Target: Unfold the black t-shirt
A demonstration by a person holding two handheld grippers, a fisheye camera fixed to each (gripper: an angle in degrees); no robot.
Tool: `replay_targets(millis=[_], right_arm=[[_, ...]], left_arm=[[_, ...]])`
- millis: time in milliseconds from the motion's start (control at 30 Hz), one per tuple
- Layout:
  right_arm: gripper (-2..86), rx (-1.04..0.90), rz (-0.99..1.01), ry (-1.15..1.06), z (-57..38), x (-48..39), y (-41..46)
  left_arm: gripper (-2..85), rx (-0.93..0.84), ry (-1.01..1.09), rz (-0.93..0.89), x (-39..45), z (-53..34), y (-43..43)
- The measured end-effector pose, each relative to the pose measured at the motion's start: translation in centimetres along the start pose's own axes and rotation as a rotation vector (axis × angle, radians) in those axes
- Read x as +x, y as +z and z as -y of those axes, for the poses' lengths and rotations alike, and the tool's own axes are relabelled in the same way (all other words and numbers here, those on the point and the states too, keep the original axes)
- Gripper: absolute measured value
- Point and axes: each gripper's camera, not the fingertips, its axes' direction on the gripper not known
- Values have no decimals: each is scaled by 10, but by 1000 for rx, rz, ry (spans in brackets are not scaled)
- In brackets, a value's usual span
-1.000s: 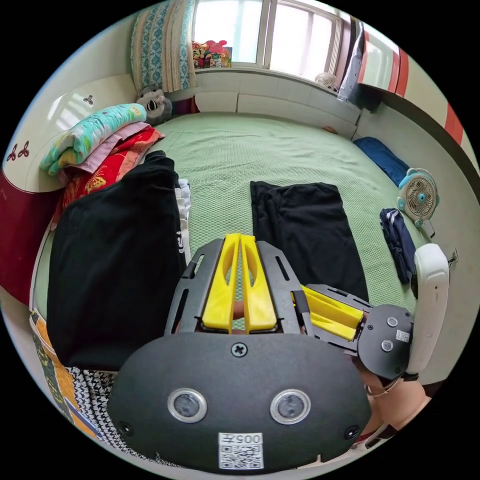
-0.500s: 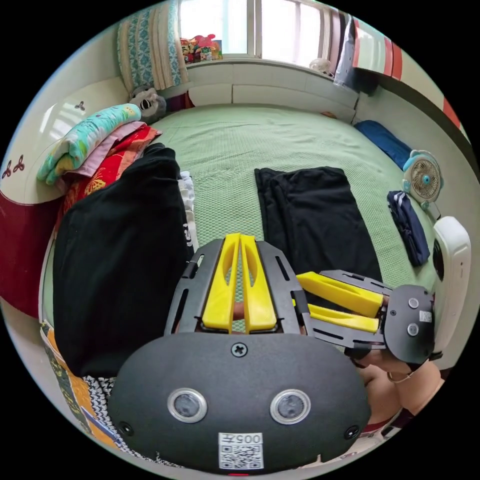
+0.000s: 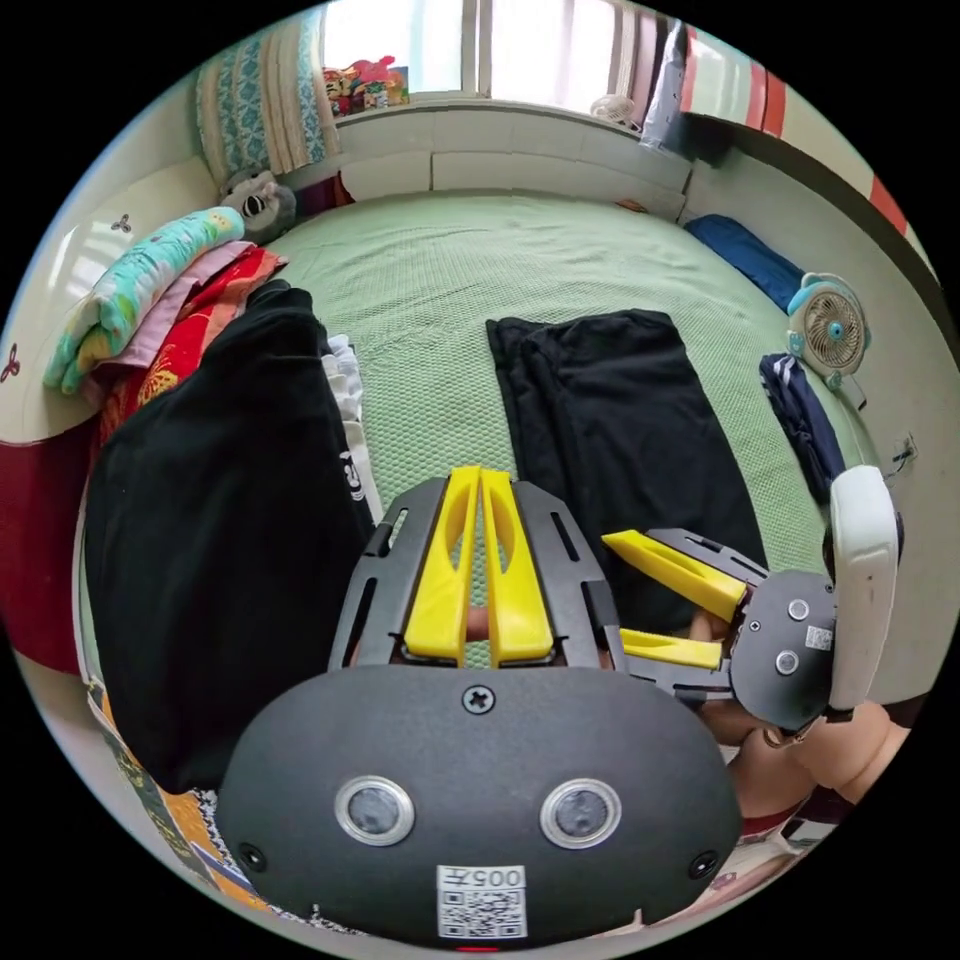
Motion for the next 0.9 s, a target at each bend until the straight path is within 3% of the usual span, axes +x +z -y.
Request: replay_targets(millis=[200, 333, 433, 633, 900], right_arm=[[122, -23, -123, -4, 6, -4, 9], [21, -27, -35, 80, 8, 15, 4], [-6, -5, 45, 139, 5, 30, -3], [11, 52, 109, 153, -3, 33, -14], [101, -50, 103, 21, -6, 4, 13]], left_arm=[[-7, -14, 63, 27, 0, 12, 12], [-7, -44, 64, 10, -6, 27, 24], [-6, -42, 42, -70, -14, 33, 28], [-6, -63, -3, -142, -23, 45, 40], [-6, -26, 12, -103, -22, 54, 42]])
